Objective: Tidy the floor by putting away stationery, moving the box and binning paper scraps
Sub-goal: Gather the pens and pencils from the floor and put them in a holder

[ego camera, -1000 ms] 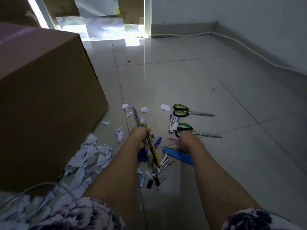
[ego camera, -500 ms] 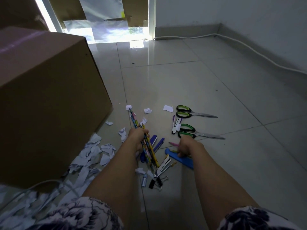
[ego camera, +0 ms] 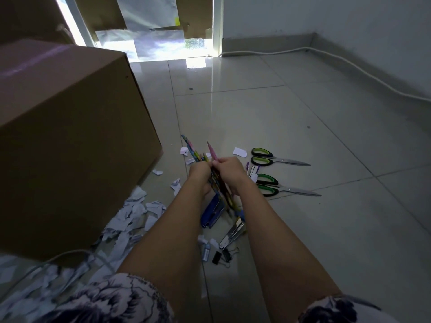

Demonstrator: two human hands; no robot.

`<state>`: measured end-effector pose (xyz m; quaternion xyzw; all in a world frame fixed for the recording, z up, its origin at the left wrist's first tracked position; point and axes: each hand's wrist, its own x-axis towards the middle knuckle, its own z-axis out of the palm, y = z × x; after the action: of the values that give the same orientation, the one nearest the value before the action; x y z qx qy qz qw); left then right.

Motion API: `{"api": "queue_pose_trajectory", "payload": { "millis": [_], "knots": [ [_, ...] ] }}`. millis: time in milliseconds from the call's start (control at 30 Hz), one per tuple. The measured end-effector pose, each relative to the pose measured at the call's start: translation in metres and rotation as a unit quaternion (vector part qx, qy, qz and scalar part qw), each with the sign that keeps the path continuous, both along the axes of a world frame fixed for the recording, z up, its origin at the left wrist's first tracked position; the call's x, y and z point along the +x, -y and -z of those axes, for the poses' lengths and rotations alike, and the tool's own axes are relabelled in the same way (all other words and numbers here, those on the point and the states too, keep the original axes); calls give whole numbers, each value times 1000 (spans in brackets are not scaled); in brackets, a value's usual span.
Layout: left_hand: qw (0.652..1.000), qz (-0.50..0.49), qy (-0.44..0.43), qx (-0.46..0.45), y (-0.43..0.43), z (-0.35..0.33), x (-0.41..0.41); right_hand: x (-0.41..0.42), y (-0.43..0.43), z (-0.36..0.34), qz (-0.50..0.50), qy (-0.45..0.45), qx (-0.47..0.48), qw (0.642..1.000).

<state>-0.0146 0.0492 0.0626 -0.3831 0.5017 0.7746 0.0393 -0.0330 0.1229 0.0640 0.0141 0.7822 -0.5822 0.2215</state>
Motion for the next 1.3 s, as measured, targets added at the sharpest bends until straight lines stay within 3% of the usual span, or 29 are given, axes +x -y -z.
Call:
{"api": "queue_pose_trajectory", "payload": {
  "millis": [167, 333, 467, 633, 800, 900, 1100, 1300],
  "knots": [
    [998, -38, -46, -33, 4, -5, -9, 10, 13, -3, 10, 48, -57, 997],
    [992, -46, -112, -44, 0, -12, -7, -34, 23, 61, -57, 69, -70, 994],
    [990, -16, -131, -50, -2, -18, -14, -4, 16, -7, -16, 83, -144, 986],
    [985, 41, -134, -96, 2, -11, -31, -14, 2, -3, -39, 97, -210, 972],
    [962, 79, -170, -199, 1, -22, -48, -25, -13, 1, -119, -10, -60, 991],
    [946, 94, -200, -239, -6, -18, -52, -31, -12, 8, -92, -29, -56, 994],
    [936, 92, -229, -251, -17, 1, -57, -45, -19, 31, -62, -49, -34, 996],
    [955, 129, -190, -186, -17, 30, -53, -40, -18, 57, 7, -63, 31, 997]
  ]
}}
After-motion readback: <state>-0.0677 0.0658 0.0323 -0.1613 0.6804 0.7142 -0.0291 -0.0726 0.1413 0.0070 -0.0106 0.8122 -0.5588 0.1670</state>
